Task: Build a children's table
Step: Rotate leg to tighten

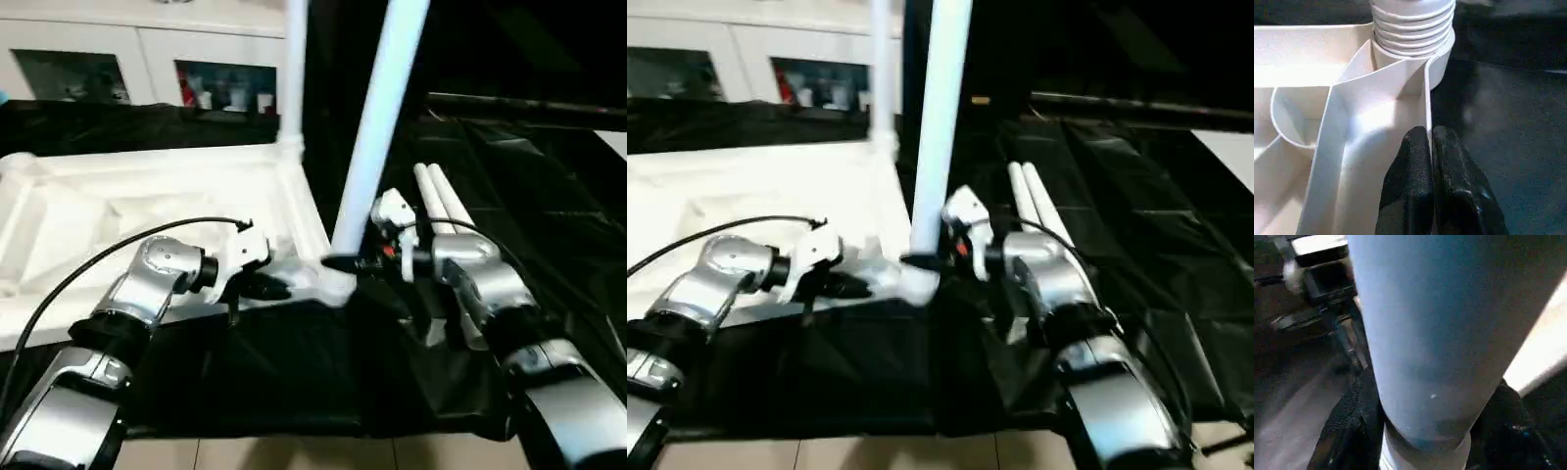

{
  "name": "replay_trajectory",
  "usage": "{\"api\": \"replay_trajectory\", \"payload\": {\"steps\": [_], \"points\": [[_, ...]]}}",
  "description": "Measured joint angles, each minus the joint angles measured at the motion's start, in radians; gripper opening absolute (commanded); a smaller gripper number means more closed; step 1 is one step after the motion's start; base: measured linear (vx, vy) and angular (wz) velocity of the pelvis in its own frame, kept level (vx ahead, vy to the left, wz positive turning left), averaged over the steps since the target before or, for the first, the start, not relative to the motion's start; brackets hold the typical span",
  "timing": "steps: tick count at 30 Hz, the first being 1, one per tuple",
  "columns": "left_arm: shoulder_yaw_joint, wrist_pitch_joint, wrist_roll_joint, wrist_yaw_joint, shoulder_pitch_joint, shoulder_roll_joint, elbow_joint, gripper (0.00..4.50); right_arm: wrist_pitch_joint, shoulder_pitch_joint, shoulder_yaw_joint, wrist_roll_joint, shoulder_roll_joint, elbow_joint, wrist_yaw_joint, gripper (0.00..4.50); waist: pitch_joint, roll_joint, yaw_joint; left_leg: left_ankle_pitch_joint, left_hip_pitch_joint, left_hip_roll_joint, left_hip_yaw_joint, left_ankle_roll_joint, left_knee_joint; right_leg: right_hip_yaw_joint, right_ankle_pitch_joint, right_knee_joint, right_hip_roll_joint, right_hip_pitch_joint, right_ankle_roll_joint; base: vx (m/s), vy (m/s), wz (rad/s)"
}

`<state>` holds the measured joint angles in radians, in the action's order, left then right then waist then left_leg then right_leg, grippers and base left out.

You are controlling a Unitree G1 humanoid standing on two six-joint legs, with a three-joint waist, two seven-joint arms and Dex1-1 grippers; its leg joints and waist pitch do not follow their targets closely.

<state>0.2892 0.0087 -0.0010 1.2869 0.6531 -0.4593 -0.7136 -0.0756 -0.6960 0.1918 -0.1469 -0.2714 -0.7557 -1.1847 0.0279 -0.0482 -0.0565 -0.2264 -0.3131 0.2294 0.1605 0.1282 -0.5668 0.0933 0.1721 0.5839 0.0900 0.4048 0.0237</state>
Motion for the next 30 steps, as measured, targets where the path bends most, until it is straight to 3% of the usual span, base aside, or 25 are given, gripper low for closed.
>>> {"api": "replay_trajectory", "payload": {"steps": [4, 10, 13, 20, 30], "points": [[0.002, -0.020, 0.000, 0.021, -0.007, -0.004, 0.000, 0.00, -0.009, 0.026, 0.008, 0.000, -0.009, 0.042, -0.024, 1.87, 0.000, -0.001, -0.007, 0.001, 0.001, 0.009, 0.011, 0.003, -0.001, 0.000, 0.000, 0.001, 0.001, 0.000, 0.000, 0.000, 0.000, 0.00], [0.002, -0.032, 0.001, 0.023, -0.007, -0.006, -0.008, 0.00, -0.012, 0.035, 0.008, -0.001, -0.003, 0.055, 0.003, 1.87, -0.001, -0.001, -0.006, 0.002, 0.002, 0.009, 0.011, 0.004, -0.002, 0.000, 0.000, 0.003, 0.001, -0.001, 0.000, 0.000, 0.000, 0.00], [-0.003, -0.031, 0.021, -0.037, 0.000, -0.005, -0.028, 0.00, -0.011, 0.024, -0.016, 0.000, 0.053, 0.007, 0.137, 1.87, -0.002, -0.002, 0.001, 0.004, 0.006, 0.009, 0.011, 0.008, -0.002, -0.002, 0.000, 0.010, 0.001, -0.001, -0.001, 0.000, 0.000, 0.00], [-0.012, 0.058, 0.070, -0.254, 0.042, 0.093, -0.079, 0.00, -0.011, -0.030, -0.098, -0.001, 0.152, -0.129, 0.526, 1.87, 0.000, -0.005, 0.022, 0.004, 0.011, 0.005, 0.007, 0.009, -0.002, 0.000, 0.002, 0.008, 0.000, -0.002, -0.004, -0.025, -0.007, -0.01], [-0.019, 0.259, 0.115, -0.519, 0.107, 0.270, -0.100, 0.00, -0.007, -0.141, -0.184, -0.006, 0.238, -0.298, 0.942, 1.87, -0.001, -0.004, 0.023, 0.004, 0.004, 0.004, 0.004, 0.009, -0.001, 0.004, 0.002, -0.005, 0.000, -0.002, -0.004, 0.000, 0.000, 0.00]]}}
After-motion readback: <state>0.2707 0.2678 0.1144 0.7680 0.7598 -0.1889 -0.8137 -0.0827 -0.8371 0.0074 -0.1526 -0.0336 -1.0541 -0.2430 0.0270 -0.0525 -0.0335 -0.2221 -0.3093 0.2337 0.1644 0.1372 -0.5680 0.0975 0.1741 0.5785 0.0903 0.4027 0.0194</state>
